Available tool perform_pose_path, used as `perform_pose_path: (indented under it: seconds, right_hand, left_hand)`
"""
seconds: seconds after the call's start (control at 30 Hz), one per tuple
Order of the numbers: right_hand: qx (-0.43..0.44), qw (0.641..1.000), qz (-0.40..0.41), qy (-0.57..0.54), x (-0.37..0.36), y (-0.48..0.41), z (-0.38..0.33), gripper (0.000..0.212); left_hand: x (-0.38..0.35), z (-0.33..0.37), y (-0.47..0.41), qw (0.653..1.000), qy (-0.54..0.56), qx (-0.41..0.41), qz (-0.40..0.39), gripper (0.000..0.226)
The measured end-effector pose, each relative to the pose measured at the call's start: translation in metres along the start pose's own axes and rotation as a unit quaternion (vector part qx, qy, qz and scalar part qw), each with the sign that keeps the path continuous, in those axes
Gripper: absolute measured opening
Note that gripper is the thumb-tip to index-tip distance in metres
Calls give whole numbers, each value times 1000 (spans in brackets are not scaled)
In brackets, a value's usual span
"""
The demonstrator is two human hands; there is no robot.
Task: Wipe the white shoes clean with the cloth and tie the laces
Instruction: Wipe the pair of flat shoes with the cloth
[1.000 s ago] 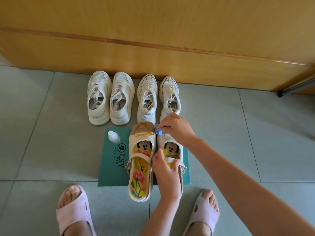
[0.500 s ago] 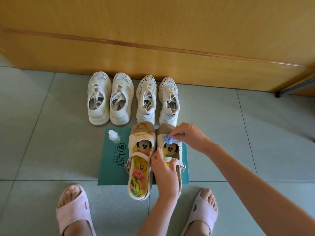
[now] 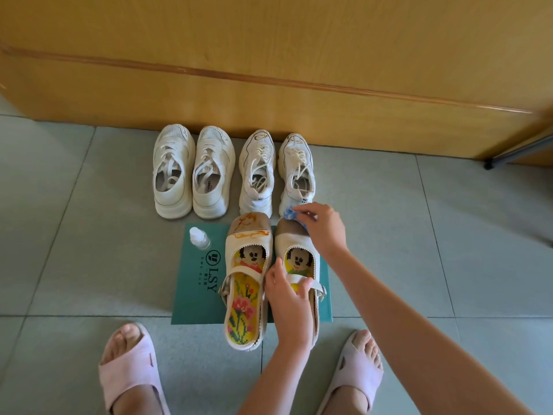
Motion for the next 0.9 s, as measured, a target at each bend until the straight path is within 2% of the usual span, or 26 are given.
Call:
perform_pose_path:
  seconds: [0.1, 0.33, 0.53, 0.57, 0.67, 0.73, 0.9]
  right_hand:
    - [2, 999, 8, -46, 5, 11, 8, 18]
    - [4, 996, -58, -70, 4, 37, 29, 17]
    - [-44, 974, -188, -120, 17, 31, 36, 16]
    - [-60, 973, -173, -138, 22, 26, 39, 16]
    - [-146, 966, -37, -210, 40, 8, 54, 15]
    - [-181, 963, 16, -199, 38, 2, 59, 13]
    - [-177, 976, 4, -125, 5, 12, 55, 22]
  left_hand:
    - [-1, 0, 0, 1000, 18, 6, -5, 64]
    - [0, -1, 1, 999, 39, 4, -4, 64]
    - [1, 0, 0, 999, 35, -3, -8, 65]
    - [1, 0, 0, 1000, 30, -4, -6, 66]
    - [2, 1, 0, 1000, 15, -8, -1, 66]
    - [2, 1, 0, 1000, 14, -7, -1, 66]
    - [2, 1, 0, 1000, 26, 1, -3, 65]
Point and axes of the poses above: each hand's wrist, its own y-axis away from the middle knuckle, its own x-axis out of the back of the hand, z = x × y, the point moved 8 cm from there along -y, towards the middle knuckle, and after that the axes turned 14 degrees about y, right-handed, at the moved point
